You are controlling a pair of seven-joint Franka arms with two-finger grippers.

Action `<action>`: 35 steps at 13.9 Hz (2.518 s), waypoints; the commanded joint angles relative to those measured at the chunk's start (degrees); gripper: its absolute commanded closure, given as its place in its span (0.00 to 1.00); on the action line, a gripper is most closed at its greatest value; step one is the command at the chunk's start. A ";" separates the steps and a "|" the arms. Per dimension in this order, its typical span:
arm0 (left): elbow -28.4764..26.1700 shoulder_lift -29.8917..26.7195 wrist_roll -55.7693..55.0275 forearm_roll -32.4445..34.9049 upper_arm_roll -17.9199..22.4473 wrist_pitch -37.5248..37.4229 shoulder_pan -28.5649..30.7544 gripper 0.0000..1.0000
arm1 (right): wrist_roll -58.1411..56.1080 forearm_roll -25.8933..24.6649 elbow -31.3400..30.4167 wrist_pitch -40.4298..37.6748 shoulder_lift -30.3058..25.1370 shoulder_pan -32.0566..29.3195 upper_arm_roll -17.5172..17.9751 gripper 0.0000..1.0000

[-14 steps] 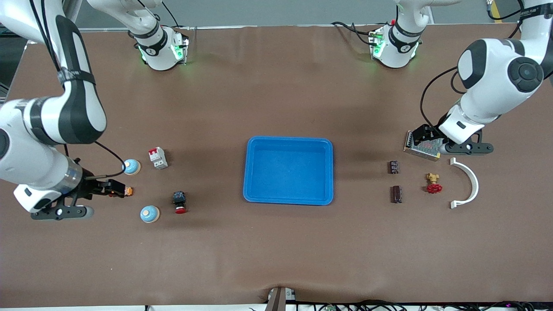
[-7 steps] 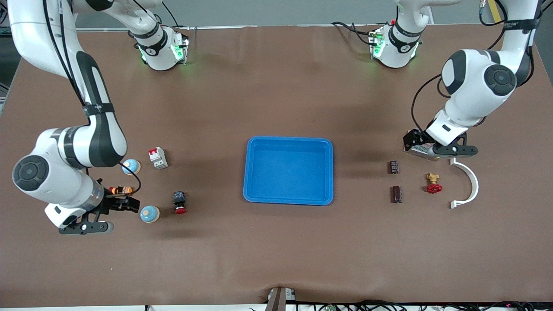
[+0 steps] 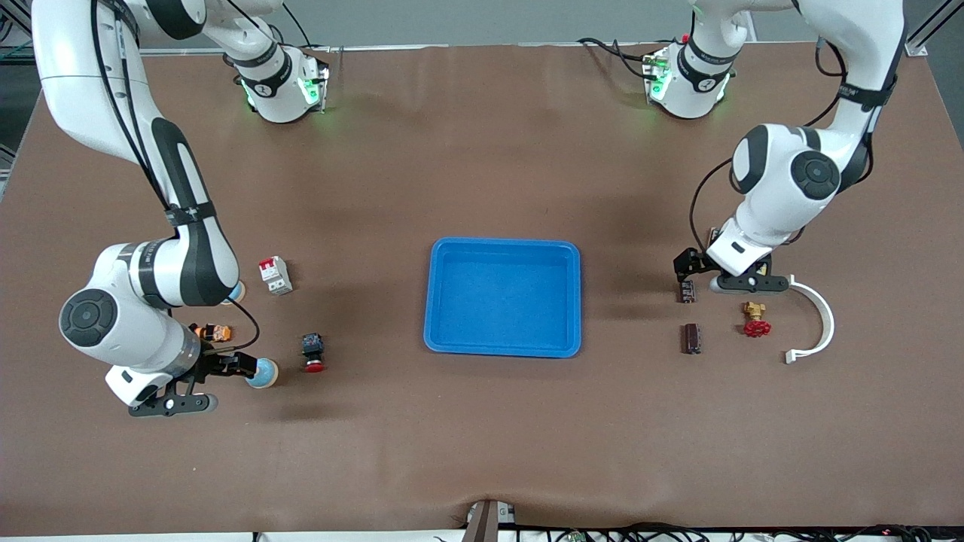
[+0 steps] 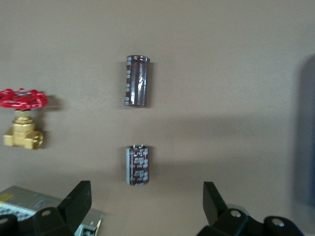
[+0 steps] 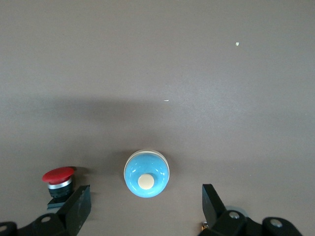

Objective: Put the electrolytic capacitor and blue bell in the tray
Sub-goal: 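Lower the right gripper over a blue bell while the left gripper descends, then close the right gripper on the bell while the left gripper grasps capacitor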

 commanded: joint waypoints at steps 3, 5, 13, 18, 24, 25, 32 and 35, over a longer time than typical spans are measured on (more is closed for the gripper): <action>0.01 3.80 -0.30 -0.15 -0.16 4.74 -0.46 0.00 | -1.52 0.32 -5.72 8.53 0.31 0.12 0.12 0.00; 0.09 4.42 -0.30 0.29 -0.16 5.18 -0.46 0.00 | -1.52 0.24 -6.61 9.42 0.40 0.82 0.12 0.00; 0.71 8.02 0.05 1.17 0.10 7.73 0.15 0.00 | -13.28 0.24 -9.16 8.89 0.75 -0.66 0.12 0.00; 1.15 9.61 0.76 1.26 0.45 8.43 0.59 0.00 | -13.47 0.32 -8.72 9.51 2.06 -0.76 0.12 0.00; 1.59 10.75 0.49 4.60 0.36 8.78 2.79 0.00 | -12.77 0.41 -7.14 9.60 4.09 -0.23 0.12 0.00; 1.67 10.75 0.23 4.60 0.36 8.87 2.79 0.00 | -12.77 0.41 -6.88 9.60 4.35 -0.23 0.12 0.00; 1.68 11.54 -1.18 4.60 0.19 10.62 2.26 0.00 | -12.68 0.41 -4.85 10.99 6.46 -0.05 0.12 0.00; 1.50 12.51 -1.44 4.60 0.19 11.68 2.26 0.00 | -12.68 0.41 -4.85 12.06 7.34 -0.05 0.12 0.00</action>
